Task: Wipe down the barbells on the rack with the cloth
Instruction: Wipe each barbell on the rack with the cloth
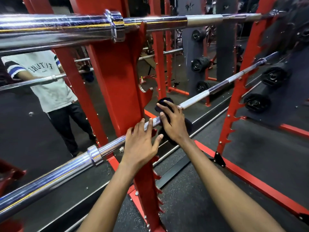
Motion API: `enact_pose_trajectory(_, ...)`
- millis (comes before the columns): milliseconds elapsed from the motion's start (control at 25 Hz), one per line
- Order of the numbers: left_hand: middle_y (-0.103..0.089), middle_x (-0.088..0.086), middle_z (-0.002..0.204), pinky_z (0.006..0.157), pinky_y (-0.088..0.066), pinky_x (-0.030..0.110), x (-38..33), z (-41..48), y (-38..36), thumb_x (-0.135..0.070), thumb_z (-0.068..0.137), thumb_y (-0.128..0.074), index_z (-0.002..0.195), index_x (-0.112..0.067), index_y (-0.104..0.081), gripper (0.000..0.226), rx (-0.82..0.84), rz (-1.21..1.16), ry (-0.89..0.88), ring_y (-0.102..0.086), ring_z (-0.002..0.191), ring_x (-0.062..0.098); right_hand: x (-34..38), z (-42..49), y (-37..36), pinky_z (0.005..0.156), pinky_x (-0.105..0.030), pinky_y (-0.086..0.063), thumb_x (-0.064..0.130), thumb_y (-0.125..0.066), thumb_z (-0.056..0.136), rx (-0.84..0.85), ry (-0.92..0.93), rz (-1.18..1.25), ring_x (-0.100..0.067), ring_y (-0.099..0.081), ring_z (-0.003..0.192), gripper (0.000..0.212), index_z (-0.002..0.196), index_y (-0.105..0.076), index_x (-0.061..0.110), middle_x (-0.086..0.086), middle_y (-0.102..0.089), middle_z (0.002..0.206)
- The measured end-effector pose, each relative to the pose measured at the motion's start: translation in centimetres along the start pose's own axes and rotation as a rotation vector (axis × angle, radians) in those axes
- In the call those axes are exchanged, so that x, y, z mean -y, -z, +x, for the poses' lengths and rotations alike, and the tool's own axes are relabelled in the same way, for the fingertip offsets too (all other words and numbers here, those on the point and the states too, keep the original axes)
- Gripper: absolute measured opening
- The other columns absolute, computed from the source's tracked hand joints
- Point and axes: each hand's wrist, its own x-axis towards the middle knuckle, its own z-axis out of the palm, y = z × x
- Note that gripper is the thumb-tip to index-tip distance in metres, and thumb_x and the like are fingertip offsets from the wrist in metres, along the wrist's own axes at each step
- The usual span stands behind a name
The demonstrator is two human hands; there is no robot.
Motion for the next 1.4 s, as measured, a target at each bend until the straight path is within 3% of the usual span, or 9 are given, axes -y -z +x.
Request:
enact_pose_trajectory(160, -0.057, 0.006, 0.137, 0.086, -0.042, 0.046, -1.4, 0.6, -0.6, -0.054, 0.098, -0.038, 0.149, -0.018, -0.045, 0.063, -0.075, 0.071, 0.059, -0.056, 0.114, 0.028, -2.6, -0.1, 1.5, 0.122, -0.049, -0.03, 0.016, -0.06, 0.1, 0.078, 0.218, 0.046, -0.018, -0.041, 0.147, 0.053, 0.151, -0.047, 0.016, 0.001, -0.047, 0.157)
enact_pose_trajectory(400, -0.046, 0.003, 0.154, 0.109, -0.037, 0.051, -2.2, 1.2, -1.5, -0.049, 0.102, -0.034, 0.155, -0.017, -0.036, 0.062, -0.057, 0.07, 0.102, -0.045, 0.135, 0.032, -4.3, 2.5, 1.1, 0.116, -0.045, -0.039, 0.02, -0.065, 0.097, -0.187, -0.112, 0.176, -0.021, -0.051, 0.136, 0.025, 0.121, -0.062, 0.016, 0.0, -0.054, 0.148)
enact_pose_trajectory(480, -0.043, 0.005, 0.157, 0.112, -0.035, 0.051, -2.8, 2.0, -1.6, -0.05, 0.103, -0.035, 0.155, -0.015, -0.035, 0.063, -0.035, 0.066, 0.111, -0.042, 0.138, 0.036, -3.5, 1.9, 1.0, 0.122, -0.042, -0.032, 0.024, -0.062, 0.1, -0.099, -0.06, 0.157, -0.022, -0.042, 0.145, 0.027, 0.126, -0.064, 0.018, 0.003, -0.048, 0.153)
enact_pose_trajectory(600, -0.049, 0.002, 0.152, 0.103, -0.039, 0.055, -3.7, 2.6, -1.8, -0.048, 0.101, -0.038, 0.151, -0.018, -0.043, 0.058, -0.076, 0.075, 0.17, -0.047, 0.128, 0.034, -6.1, 1.4, 2.9, 0.127, -0.042, -0.026, 0.022, -0.059, 0.101, 0.088, 0.192, 0.156, -0.023, -0.03, 0.154, 0.041, 0.143, -0.057, 0.022, 0.004, -0.037, 0.163)
enact_pose_trajectory(760, -0.046, 0.002, 0.155, 0.105, -0.036, 0.055, -5.0, 2.8, -2.5, -0.042, 0.103, -0.04, 0.152, -0.021, -0.04, 0.054, -0.127, 0.058, 0.257, -0.045, 0.129, 0.033, -10.6, 5.0, 4.8, 0.117, -0.054, -0.034, 0.027, -0.06, 0.097, 0.037, 0.064, 0.058, -0.021, -0.044, 0.146, 0.044, 0.142, -0.058, 0.029, 0.002, -0.044, 0.159)
enact_pose_trajectory(880, -0.045, 0.008, 0.155, 0.108, -0.037, 0.053, -5.6, 2.6, -2.2, -0.039, 0.101, -0.049, 0.153, -0.016, -0.04, 0.057, -0.131, 0.079, 0.285, -0.045, 0.133, 0.037, -10.0, 6.2, 4.4, 0.113, -0.05, -0.042, 0.032, -0.061, 0.092, -0.042, -0.015, 0.105, -0.021, -0.054, 0.135, 0.035, 0.126, -0.069, 0.026, 0.0, -0.057, 0.145)
enact_pose_trajectory(1080, -0.053, 0.012, 0.145, 0.106, -0.041, 0.05, -8.5, 4.1, -2.2, -0.032, 0.093, -0.06, 0.144, -0.013, -0.05, 0.055, -0.132, 0.069, 0.188, -0.051, 0.129, 0.034, -7.0, 4.8, 3.9, 0.106, -0.032, -0.045, 0.033, -0.069, 0.094, 0.091, 0.135, 0.082, -0.019, -0.059, 0.123, 0.023, 0.114, -0.073, 0.025, 0.003, -0.063, 0.132)
enact_pose_trajectory(1200, -0.056, 0.01, 0.143, 0.108, -0.039, 0.045, -7.7, 6.0, -1.9, -0.037, 0.098, -0.048, 0.147, -0.014, -0.048, 0.054, -0.055, 0.022, 0.176, -0.054, 0.127, 0.03, -7.4, 6.9, 4.7, 0.095, -0.035, -0.051, 0.031, -0.068, 0.09, 0.184, 0.192, 0.038, -0.023, -0.067, 0.107, 0.02, 0.109, -0.071, 0.025, 0.004, -0.07, 0.114)
enact_pose_trajectory(1400, -0.056, 0.008, 0.142, 0.095, -0.044, 0.047, -6.5, 5.7, -3.0, -0.047, 0.098, -0.042, 0.15, -0.021, -0.041, 0.059, -0.08, 0.106, 0.127, -0.058, 0.117, 0.029, -8.4, 9.3, 4.8, 0.086, -0.047, -0.051, 0.034, -0.073, 0.085, 0.08, -0.112, -0.074, -0.033, -0.058, 0.097, 0.038, 0.105, -0.049, 0.012, -0.007, -0.052, 0.106)
